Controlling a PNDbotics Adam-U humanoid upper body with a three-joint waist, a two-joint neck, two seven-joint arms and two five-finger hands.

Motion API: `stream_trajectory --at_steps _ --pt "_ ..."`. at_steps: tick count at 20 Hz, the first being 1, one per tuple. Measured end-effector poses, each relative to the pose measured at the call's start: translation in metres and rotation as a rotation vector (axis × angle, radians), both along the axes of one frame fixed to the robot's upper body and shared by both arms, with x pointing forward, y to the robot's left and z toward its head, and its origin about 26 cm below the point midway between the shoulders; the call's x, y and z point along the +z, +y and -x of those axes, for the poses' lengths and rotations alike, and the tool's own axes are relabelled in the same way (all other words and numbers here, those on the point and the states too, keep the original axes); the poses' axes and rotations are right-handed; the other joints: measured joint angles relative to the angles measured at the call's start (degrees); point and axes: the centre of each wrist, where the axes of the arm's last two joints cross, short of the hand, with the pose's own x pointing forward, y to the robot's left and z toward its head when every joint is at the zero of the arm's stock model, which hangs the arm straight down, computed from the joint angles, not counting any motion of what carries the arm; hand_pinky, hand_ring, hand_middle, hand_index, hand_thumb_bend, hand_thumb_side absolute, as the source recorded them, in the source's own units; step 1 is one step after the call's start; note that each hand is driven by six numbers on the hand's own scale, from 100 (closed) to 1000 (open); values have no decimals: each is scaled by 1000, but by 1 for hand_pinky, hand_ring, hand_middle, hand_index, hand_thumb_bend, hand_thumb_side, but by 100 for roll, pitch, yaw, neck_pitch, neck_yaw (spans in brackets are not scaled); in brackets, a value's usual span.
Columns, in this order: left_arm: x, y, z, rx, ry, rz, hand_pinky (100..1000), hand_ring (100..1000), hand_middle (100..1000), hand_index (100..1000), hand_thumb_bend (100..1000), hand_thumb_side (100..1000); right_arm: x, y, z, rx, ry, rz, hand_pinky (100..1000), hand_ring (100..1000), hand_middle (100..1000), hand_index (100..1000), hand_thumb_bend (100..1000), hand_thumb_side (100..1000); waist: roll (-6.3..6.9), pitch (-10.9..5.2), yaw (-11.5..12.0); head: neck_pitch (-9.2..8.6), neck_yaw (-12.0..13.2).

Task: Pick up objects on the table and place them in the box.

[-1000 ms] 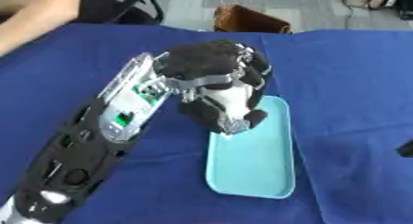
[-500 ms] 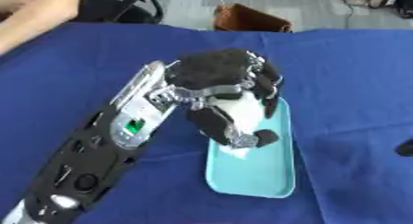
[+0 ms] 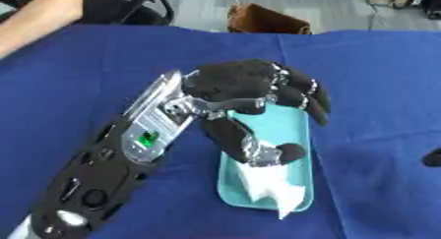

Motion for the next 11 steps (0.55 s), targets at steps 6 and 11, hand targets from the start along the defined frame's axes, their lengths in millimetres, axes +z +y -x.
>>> stream_trajectory --at_steps 6,11 --pt "0 0 0 -3 5 0 515 689 754 788 192 901 0 0 0 0 0 0 696 709 709 810 100 846 -13 0 1 0 0" --pt "0 0 1 -3 4 1 569 697 752 784 173 886 0 0 0 0 0 0 696 708 709 810 100 846 -24 0 26 0 0"
